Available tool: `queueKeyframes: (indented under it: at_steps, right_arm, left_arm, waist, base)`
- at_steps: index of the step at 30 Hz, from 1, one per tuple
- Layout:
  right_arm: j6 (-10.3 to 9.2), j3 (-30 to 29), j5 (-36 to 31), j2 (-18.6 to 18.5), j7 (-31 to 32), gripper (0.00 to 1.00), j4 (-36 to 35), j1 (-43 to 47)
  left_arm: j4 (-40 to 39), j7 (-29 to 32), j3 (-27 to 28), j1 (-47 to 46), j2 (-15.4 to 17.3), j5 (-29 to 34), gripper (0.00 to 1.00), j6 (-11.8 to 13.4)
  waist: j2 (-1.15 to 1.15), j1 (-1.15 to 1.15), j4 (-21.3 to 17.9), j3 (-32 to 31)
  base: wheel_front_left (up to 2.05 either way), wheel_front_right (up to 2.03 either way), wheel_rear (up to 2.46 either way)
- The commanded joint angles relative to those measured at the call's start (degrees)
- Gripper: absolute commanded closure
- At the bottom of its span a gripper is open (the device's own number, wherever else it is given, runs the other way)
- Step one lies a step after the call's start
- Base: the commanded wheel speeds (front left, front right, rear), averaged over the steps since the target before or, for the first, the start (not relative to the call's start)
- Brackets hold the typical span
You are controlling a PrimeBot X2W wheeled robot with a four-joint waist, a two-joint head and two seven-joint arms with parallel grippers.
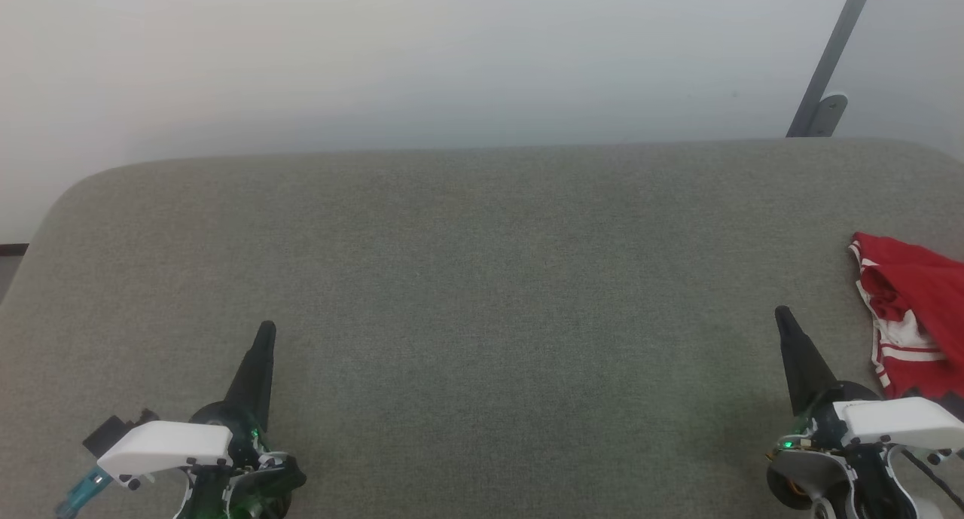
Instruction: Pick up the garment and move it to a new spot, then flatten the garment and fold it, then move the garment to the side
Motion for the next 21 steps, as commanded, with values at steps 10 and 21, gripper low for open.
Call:
queueKeyframes:
  at_steps: [10, 21]
  right_arm:
    - [0.00, 0.0, 0.2, 0.2, 0.1, 1.00, -0.2, -0.3]
    - [0.00, -0.1, 0.3, 0.2, 0.1, 1.00, -0.2, -0.3]
  left_arm:
    - [0.0, 0.2, 0.2, -0.6, -0.1, -0.2, 1.00, -0.3]
    - [0.0, 0.2, 0.2, -0.6, -0.1, -0.2, 1.00, -0.3]
  waist:
    - [0.00, 0.00, 0.0, 0.0]
    - [0.00, 0.00, 0.0, 0.0]
  base:
    - [0.00, 0.00, 0.00]
    - [0.00, 0.00, 0.00]
